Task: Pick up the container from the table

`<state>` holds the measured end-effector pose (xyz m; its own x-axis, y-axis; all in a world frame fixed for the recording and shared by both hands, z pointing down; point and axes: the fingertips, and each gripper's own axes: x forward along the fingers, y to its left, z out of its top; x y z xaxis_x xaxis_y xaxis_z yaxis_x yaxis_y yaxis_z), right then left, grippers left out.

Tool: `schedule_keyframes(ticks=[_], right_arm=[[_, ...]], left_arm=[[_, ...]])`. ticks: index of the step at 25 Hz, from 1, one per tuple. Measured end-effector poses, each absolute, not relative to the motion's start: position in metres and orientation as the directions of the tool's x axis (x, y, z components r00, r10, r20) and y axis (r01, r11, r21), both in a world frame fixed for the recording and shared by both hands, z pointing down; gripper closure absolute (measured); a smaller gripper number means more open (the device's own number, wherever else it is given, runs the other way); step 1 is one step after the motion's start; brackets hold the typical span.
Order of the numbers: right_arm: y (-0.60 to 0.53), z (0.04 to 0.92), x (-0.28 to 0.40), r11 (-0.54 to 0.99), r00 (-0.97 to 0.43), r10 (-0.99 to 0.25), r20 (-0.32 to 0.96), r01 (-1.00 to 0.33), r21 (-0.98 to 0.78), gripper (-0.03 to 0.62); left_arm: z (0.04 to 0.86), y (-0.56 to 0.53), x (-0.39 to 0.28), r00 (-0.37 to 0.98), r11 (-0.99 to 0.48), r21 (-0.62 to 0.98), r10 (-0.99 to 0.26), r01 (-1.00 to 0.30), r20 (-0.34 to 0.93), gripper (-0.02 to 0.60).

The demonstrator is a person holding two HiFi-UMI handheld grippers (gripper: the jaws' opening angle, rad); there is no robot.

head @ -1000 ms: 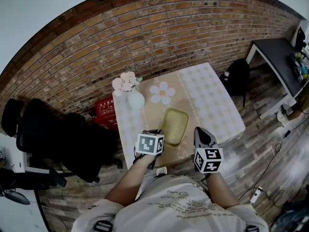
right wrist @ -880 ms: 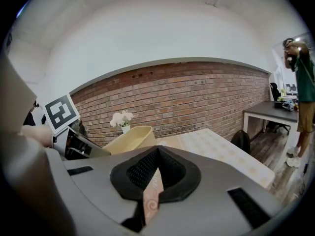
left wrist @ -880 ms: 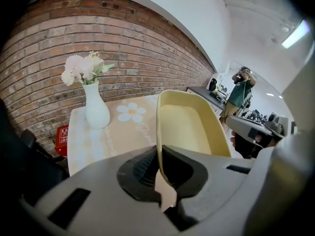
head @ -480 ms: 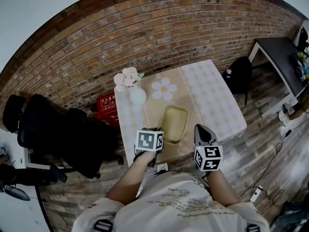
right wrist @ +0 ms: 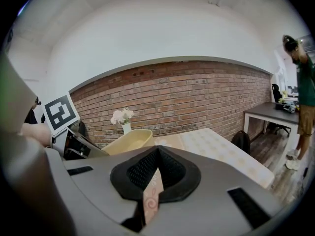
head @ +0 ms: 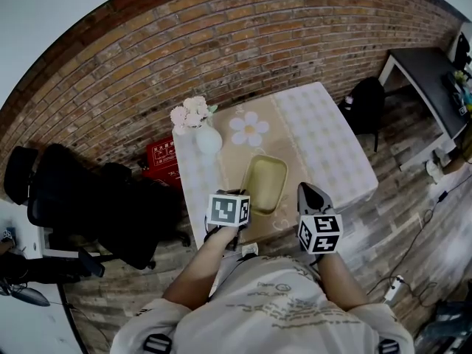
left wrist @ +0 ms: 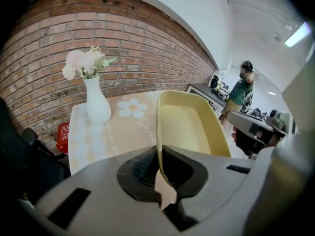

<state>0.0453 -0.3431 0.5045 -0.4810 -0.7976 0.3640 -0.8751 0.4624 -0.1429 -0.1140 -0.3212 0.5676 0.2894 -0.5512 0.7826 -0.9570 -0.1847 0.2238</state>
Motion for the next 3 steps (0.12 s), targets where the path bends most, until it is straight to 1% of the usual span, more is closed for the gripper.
schedule_keyframes(ticks=[3], right_arm=[[-0.3433, 0.5066, 0.0454, 0.460, -0.480, -0.797, 0.366, -0.876, -0.145, 0.592]], left_arm=[[0.5712, -0.3212, -0.1140, 0.289, -0.185, 0.224, -0.547, -0.957, 0.785, 0.572]])
